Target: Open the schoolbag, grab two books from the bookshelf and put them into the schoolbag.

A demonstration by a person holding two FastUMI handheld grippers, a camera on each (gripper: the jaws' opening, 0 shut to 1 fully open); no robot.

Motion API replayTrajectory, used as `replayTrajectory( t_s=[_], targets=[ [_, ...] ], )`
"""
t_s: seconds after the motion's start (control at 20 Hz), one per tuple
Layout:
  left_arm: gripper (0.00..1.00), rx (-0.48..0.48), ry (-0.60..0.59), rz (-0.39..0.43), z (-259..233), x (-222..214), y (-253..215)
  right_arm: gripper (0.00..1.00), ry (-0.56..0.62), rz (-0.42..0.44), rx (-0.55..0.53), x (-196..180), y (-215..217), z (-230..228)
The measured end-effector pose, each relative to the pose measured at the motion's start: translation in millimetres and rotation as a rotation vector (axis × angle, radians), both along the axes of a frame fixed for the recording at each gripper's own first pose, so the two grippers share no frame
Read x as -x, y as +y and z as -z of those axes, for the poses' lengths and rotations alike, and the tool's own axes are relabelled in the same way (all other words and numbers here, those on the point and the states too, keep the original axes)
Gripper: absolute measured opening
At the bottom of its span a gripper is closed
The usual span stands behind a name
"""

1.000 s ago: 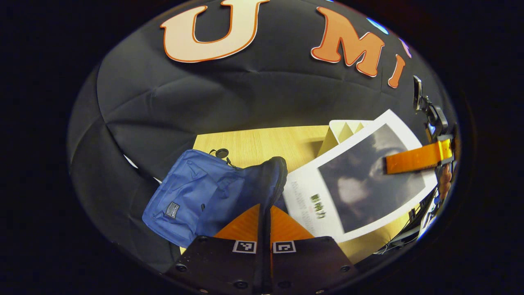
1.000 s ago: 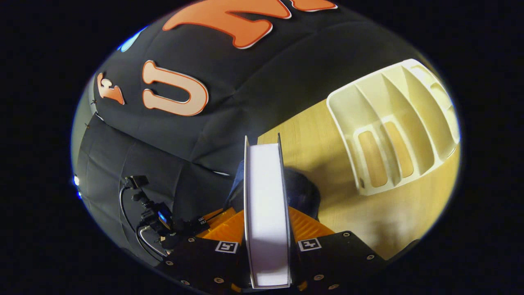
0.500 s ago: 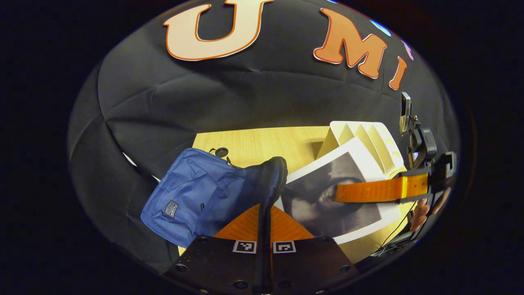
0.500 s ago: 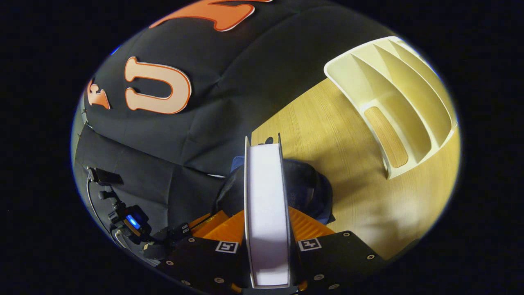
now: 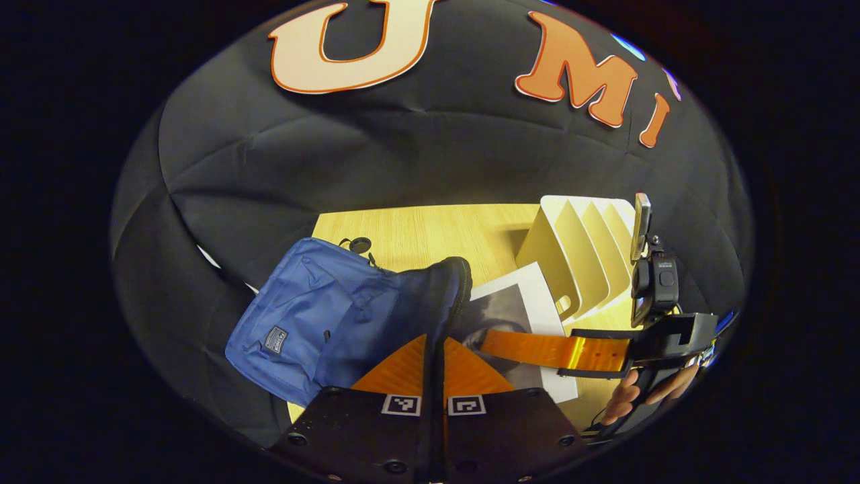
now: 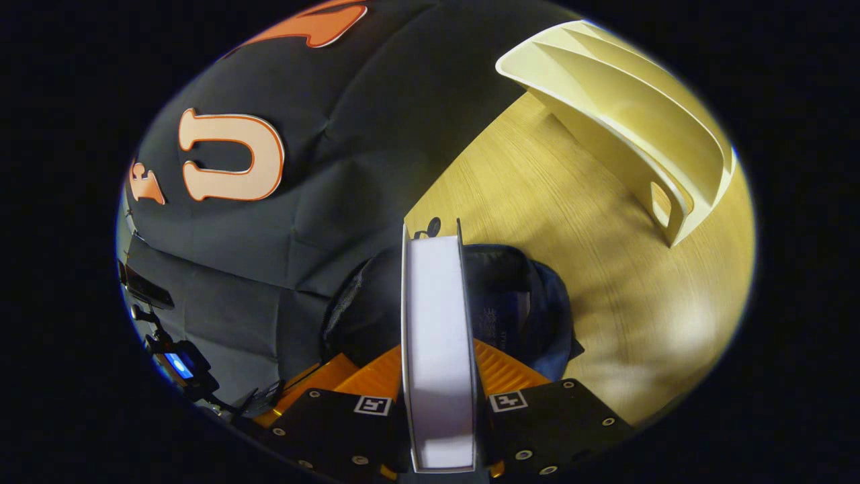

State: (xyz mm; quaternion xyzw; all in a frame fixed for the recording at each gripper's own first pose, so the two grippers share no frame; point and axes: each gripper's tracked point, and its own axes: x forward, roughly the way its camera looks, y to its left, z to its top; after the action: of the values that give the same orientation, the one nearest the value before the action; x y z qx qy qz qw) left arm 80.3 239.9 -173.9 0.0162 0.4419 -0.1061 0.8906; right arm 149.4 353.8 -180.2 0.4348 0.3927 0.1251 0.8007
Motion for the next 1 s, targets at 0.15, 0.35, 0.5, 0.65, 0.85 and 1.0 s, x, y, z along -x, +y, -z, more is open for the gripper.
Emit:
replayTrajectory(
  t_s=[0.15, 0.35, 0.5, 0.65, 0.85, 1.0],
  targets=[
    [0.00, 0.003, 0.011, 0.002, 0, 1, -2, 0.38, -0.010, 0.024, -0.010, -8, 7, 6],
    [0.00, 0.012, 0.014, 0.008, 0, 2, -7, 0.38, -0.005, 0.058, -0.052, -18, 21, 12],
    [0.00, 0.018, 0.015, 0.014, 0, 4, -9, 0.39, 0.017, 0.075, -0.104, -21, 36, 22],
    [0.00, 0.024, 0.023, 0.018, -1, 7, -10, 0.39, 0.060, 0.074, -0.149, -21, 54, 38],
    [0.00, 0.032, 0.027, 0.022, -1, 10, -13, 0.39, 0.059, 0.067, -0.167, -26, 68, 43],
    [0.00, 0.024, 0.021, 0.023, -2, 8, -13, 0.40, 0.079, 0.039, -0.205, -28, 81, 50]
  ],
)
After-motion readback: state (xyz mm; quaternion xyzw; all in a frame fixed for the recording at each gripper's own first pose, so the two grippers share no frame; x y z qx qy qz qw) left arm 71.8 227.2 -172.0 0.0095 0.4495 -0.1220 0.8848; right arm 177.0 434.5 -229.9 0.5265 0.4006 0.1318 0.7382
